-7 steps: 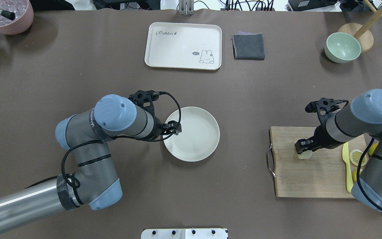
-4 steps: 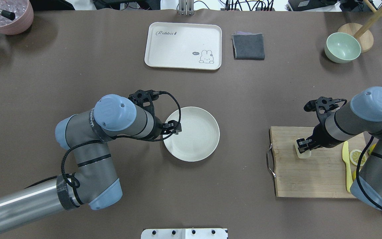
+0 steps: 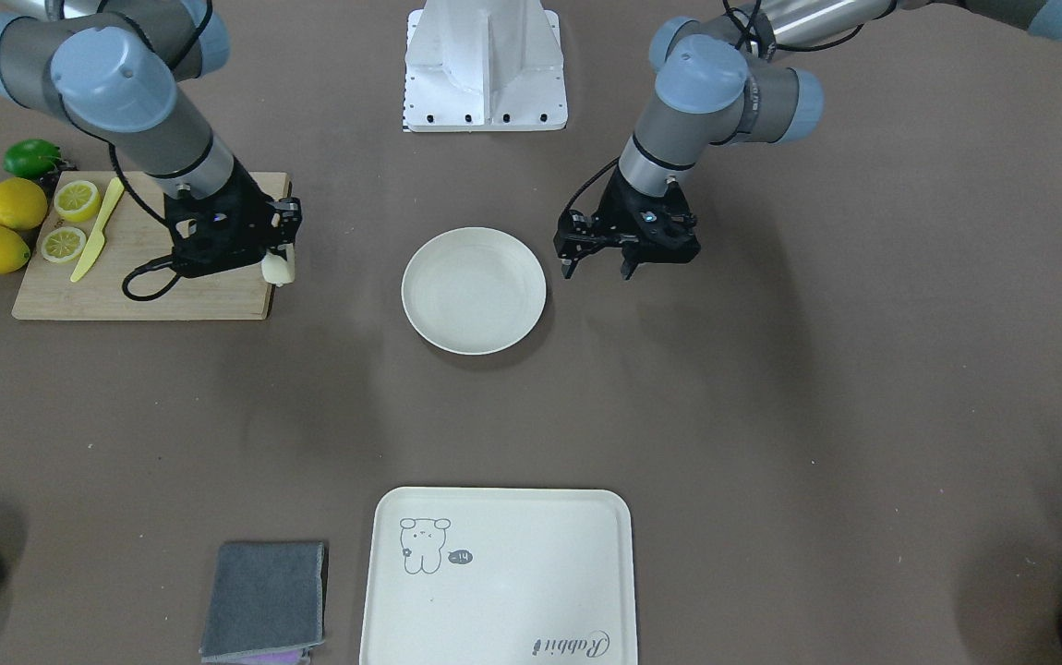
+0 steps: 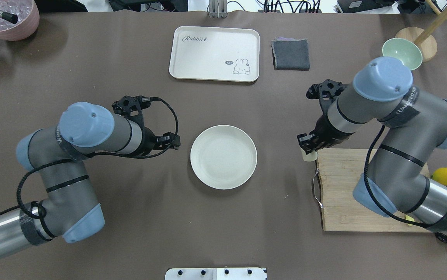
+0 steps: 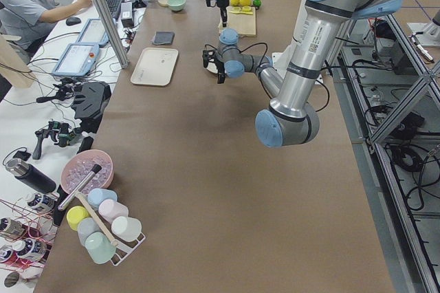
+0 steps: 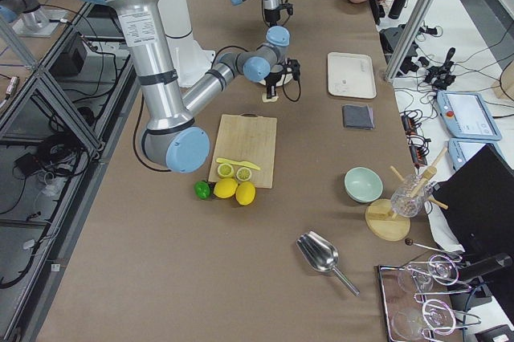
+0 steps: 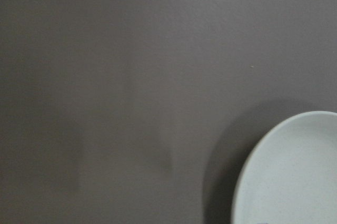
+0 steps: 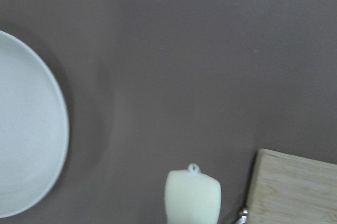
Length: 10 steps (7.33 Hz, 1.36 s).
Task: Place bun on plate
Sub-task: 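Carry the bun with the right gripper over the white plate while the left gripper withdraws, then lower the bun onto the white plate and open the right gripper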
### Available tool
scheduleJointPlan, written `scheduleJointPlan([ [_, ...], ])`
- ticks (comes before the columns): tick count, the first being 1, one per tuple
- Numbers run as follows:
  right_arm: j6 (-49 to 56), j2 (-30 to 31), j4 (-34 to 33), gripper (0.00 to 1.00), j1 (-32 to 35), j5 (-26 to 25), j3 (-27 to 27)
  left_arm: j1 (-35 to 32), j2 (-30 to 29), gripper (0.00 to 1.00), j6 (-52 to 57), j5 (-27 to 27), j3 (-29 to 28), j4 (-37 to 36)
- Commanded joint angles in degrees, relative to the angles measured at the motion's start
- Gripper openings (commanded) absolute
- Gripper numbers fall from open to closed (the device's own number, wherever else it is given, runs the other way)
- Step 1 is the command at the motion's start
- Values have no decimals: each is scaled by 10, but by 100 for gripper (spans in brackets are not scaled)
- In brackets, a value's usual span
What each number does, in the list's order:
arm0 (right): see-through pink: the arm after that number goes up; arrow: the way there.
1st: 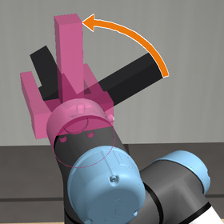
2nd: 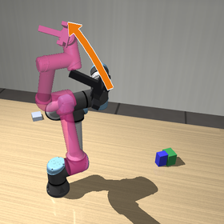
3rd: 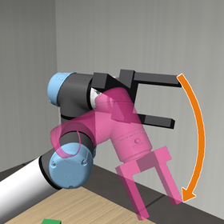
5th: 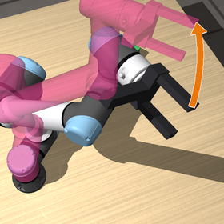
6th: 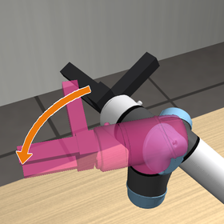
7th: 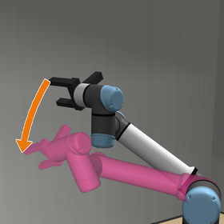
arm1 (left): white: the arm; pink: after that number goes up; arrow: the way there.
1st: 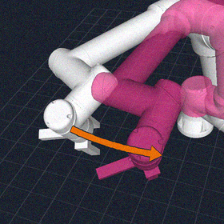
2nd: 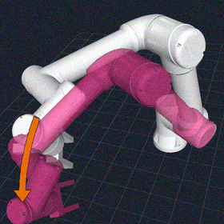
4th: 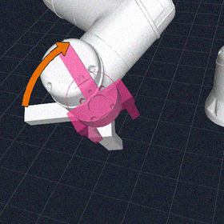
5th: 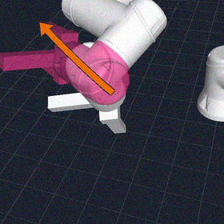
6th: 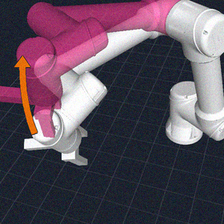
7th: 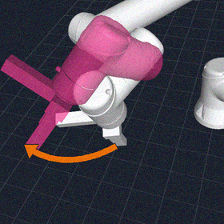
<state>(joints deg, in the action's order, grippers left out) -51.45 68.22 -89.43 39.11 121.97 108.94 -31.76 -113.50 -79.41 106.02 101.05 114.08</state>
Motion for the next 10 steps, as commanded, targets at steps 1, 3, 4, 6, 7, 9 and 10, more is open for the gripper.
scheduleJointPlan([
  [1,-54,-120,-29,20,-44,-36,-54,-54,65,92,58,43,21,2],
  [3,-92,-231,-25,20,-84,-83,-178,-94,139,96,109,76,67,2],
  [4,-92,-242,-5,20,-95,-91,-209,-105,148,96,116,77,72,2],
  [6,-94,-232,55,20,-103,-91,-246,-106,148,97,116,76,78,1],
  [7,-93,-229,55,21,-102,-92,-248,-106,149,97,115,74,81,0],
  [9,-93,-217,58,66,-103,-91,-247,-105,145,97,113,73,85,0],
  [10,-92,-214,58,98,-107,-92,-246,-105,144,97,110,72,85,0],
])
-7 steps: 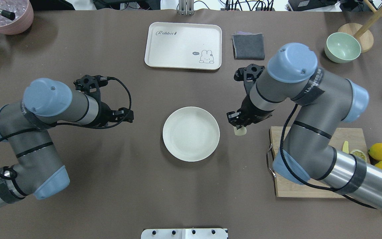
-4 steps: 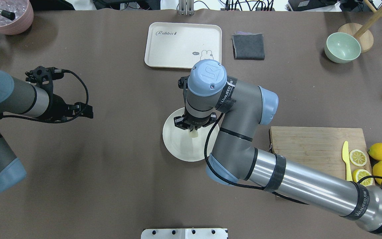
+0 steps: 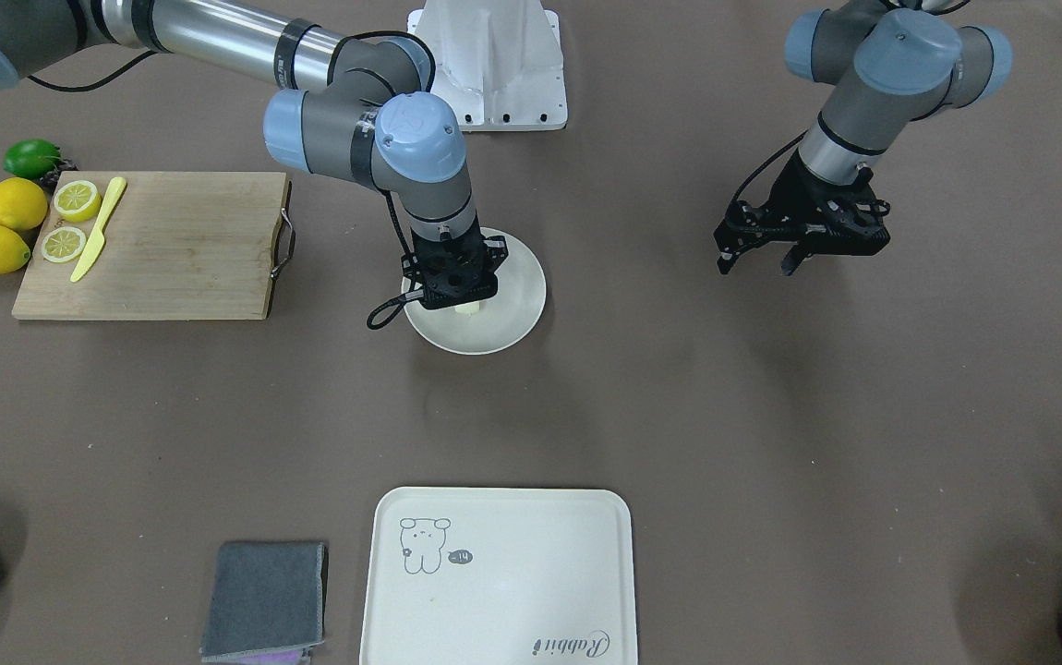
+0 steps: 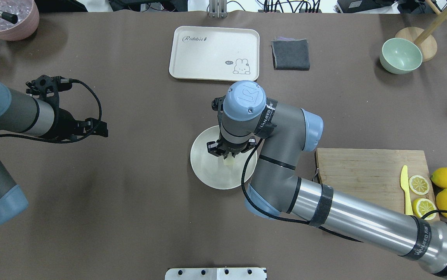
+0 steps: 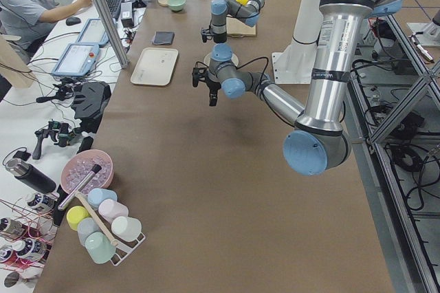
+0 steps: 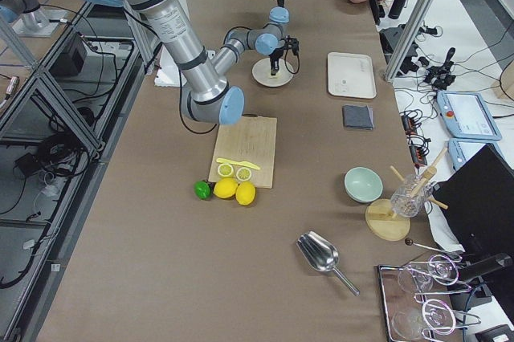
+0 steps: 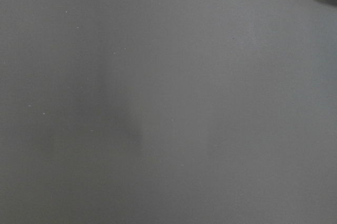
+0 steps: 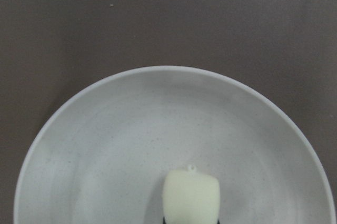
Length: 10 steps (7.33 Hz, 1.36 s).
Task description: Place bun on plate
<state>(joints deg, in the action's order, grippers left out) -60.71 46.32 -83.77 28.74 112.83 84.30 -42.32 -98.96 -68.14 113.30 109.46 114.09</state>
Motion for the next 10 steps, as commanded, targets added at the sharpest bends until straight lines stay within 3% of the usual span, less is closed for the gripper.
scheduleJointPlan([
  [1,-1,5,1,99,-4,-1,3,0,-2,97,-3,-1,1,0],
  [3,-2,23,-8,99,7,6,57,-1,3,97,-3,1,7,-1],
  [4,-1,82,-10,99,26,12,139,-20,7,97,-2,4,16,-4],
  [5,8,120,-49,99,78,52,199,-58,34,97,5,32,29,-3],
  [6,49,129,-102,100,160,113,220,-90,74,97,53,52,47,-3],
  [7,156,154,-131,100,222,141,221,-128,133,97,173,64,63,-3],
  [8,271,204,-135,100,282,143,222,-198,181,97,319,133,49,-3],
  [9,407,272,-135,100,343,143,222,-317,202,97,491,214,-11,-4],
  [10,550,331,-136,100,419,143,215,-409,199,97,611,260,-83,-6],
])
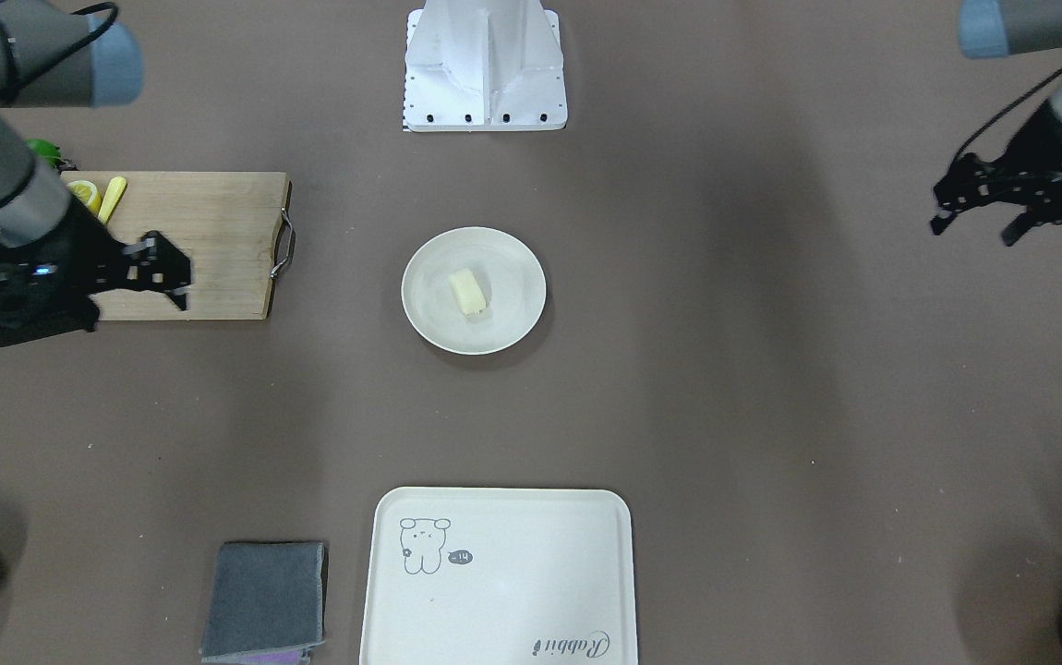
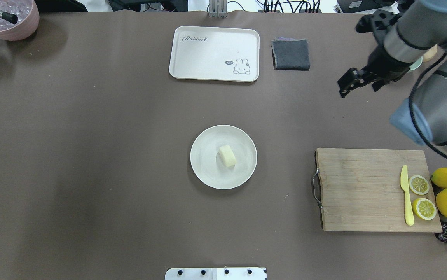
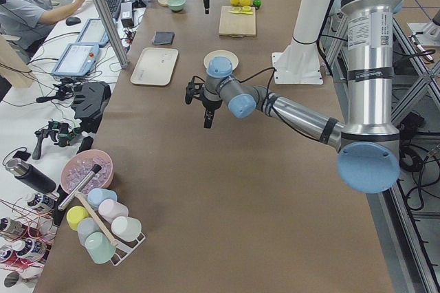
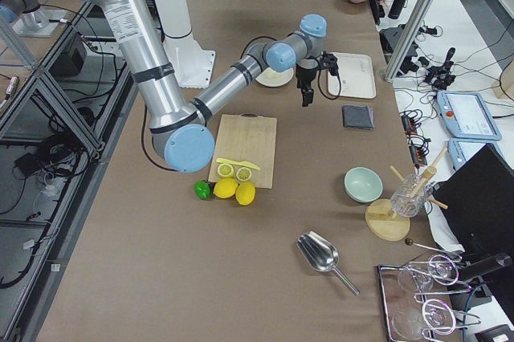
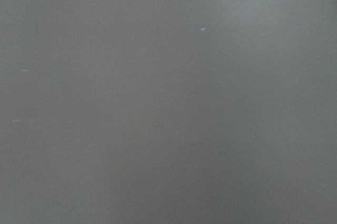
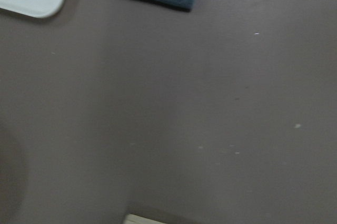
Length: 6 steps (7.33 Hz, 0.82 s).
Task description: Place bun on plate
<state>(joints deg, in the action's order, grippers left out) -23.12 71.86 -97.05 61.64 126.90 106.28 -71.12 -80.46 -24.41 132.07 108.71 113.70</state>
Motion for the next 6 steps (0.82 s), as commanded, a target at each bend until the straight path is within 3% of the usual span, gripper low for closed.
scheduleJointPlan([
  [1,275,127,-3,100,151,3,-9,-154,14,97,203,70,-112,-14],
  [3,435,165,2,100,245,39,-85,-165,15,97,205,57,-139,-24],
  [5,465,184,5,100,262,33,-130,-166,18,97,204,59,-125,-55],
  [6,465,195,5,100,262,34,-126,-168,19,97,198,58,-120,-58],
])
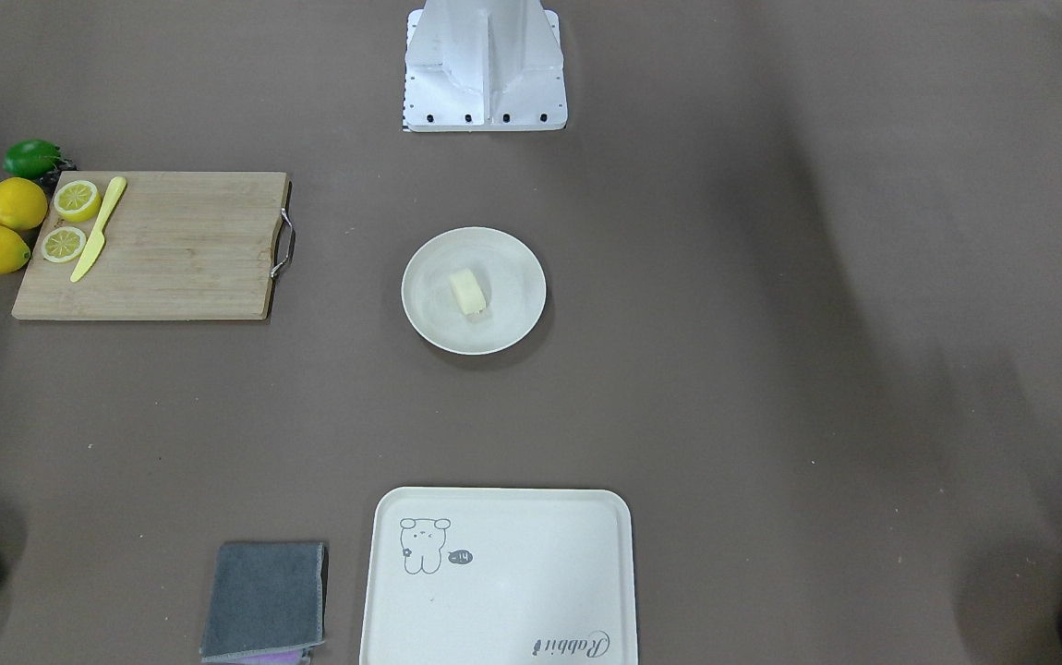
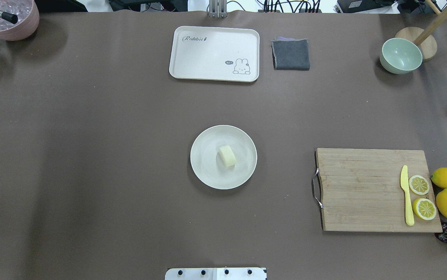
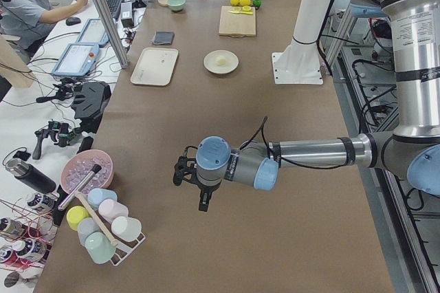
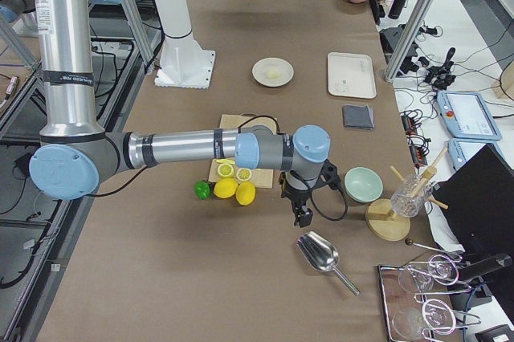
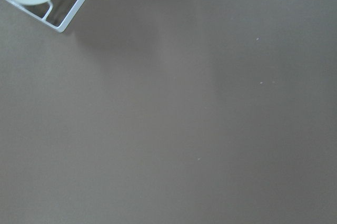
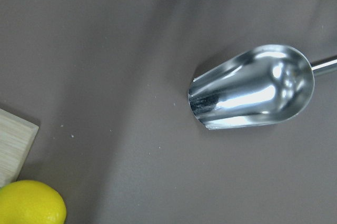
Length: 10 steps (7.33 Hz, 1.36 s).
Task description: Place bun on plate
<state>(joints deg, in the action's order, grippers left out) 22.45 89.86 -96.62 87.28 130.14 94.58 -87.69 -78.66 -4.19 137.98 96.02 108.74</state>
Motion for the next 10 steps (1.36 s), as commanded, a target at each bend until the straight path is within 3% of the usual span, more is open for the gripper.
scheduleJointPlan([
  [1,9,21,1,100,5,2,-8,-9,3,97,-4,-1,8,-8],
  [10,8,31,1,100,5,0,-9,-18,18,97,2,-10,16,-2],
])
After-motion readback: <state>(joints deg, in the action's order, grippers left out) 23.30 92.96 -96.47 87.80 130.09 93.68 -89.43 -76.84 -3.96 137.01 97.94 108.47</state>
